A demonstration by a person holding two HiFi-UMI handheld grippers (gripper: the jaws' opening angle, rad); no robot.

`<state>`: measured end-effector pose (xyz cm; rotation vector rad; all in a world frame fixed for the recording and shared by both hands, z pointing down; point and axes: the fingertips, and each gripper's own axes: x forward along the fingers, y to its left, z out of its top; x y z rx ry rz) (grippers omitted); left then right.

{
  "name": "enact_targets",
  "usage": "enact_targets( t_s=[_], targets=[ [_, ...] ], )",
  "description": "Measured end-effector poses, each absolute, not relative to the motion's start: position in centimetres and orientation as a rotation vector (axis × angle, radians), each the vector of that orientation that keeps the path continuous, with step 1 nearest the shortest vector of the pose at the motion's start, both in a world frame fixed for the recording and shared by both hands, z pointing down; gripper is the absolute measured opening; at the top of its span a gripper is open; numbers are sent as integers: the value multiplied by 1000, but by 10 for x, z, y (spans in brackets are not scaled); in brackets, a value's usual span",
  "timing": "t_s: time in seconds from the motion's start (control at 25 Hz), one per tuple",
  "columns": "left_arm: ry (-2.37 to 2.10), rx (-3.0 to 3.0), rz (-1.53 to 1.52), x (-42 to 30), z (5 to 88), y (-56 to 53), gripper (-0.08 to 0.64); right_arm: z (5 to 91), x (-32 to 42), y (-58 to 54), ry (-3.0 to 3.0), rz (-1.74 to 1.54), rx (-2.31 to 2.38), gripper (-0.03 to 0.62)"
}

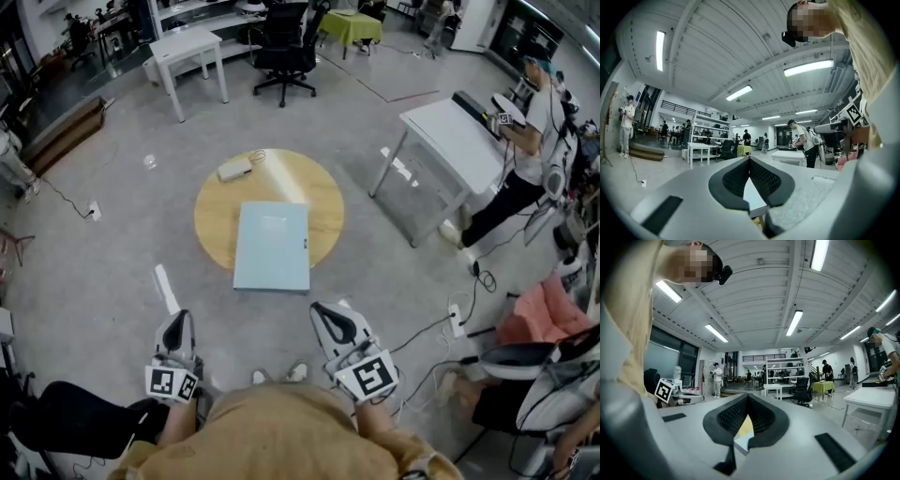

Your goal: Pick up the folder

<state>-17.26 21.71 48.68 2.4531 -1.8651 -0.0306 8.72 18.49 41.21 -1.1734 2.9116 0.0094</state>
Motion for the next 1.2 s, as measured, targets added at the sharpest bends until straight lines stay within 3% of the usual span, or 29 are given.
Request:
enact_targets(
  t_s=[0.2,0.4,1.0,1.2],
  targets=[
    [-1835,2427,-28,-156,500,217,3,434,106,181,2906,-207,-1113,0],
    [-1568,2422,-278,-128,518,218,3,454,112,178,2993,-222,-1091,2],
    [-1579,2375,-157,-117,555,198,3,472,118,164,3006,-221,-1075,0],
    [-1554,2371,-164,-126,563,157,3,466,115,137,2890,-424,-1065,0]
  ],
)
